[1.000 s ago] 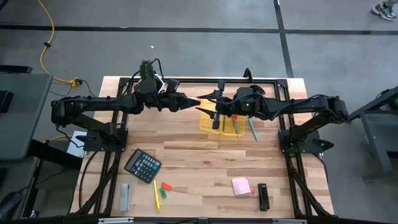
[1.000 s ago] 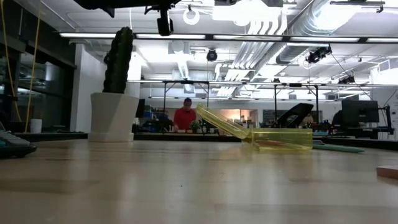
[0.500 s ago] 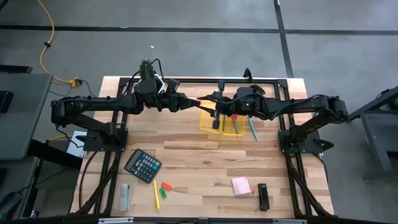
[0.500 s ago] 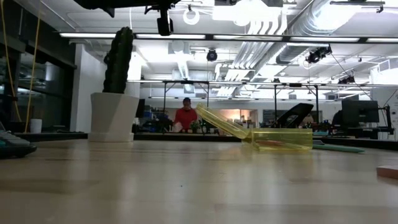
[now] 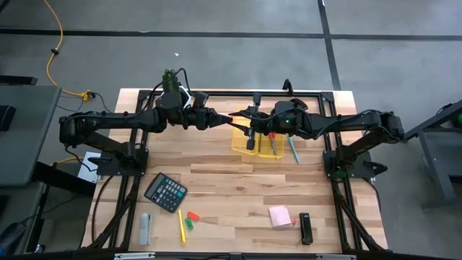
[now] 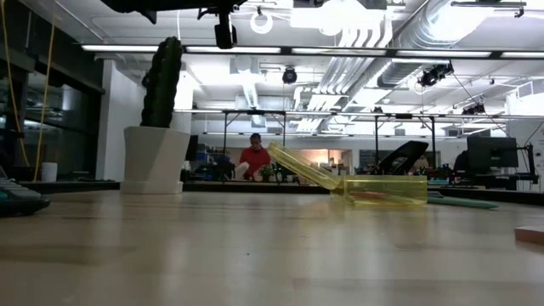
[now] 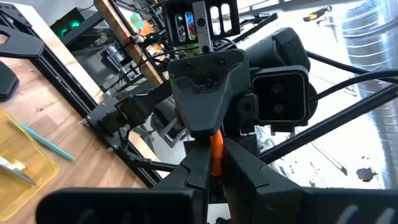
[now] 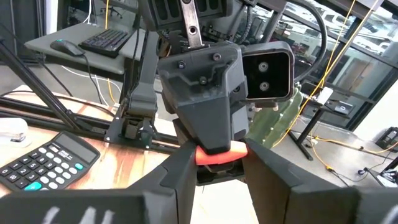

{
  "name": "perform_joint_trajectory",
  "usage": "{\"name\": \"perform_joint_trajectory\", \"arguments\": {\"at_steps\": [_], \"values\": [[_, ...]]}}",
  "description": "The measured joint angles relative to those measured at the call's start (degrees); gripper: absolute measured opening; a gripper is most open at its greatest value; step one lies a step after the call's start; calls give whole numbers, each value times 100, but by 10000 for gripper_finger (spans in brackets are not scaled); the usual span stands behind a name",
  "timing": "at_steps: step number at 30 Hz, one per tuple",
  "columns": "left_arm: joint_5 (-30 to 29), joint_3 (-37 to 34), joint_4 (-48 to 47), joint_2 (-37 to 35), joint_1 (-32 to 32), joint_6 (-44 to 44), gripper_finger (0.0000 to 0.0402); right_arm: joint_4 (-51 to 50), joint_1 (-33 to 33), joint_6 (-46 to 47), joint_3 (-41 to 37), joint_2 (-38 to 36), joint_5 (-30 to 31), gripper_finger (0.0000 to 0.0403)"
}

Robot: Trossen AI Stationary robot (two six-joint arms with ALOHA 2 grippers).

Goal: Pack school essentials
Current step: Put the orange pencil top eraser into the yellow supply box

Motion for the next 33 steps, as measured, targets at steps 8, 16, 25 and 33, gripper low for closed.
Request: {"name": "perform_joint_trajectory", "arguments": {"at_steps": [8,16,25,33], "values": [[57,0,-7,0,105,-107,22,2,-4,0,0,0,15,114],[75,0,-10,0,142,-109,66,2,-2,0,0,0,13,113],[25,0,-11,0,149,-123,119,2,0,0,0,-2,-7,91],[74,0,0,-6,232,-79,138,-65,0,-2,0,-4,-2,90]]}}
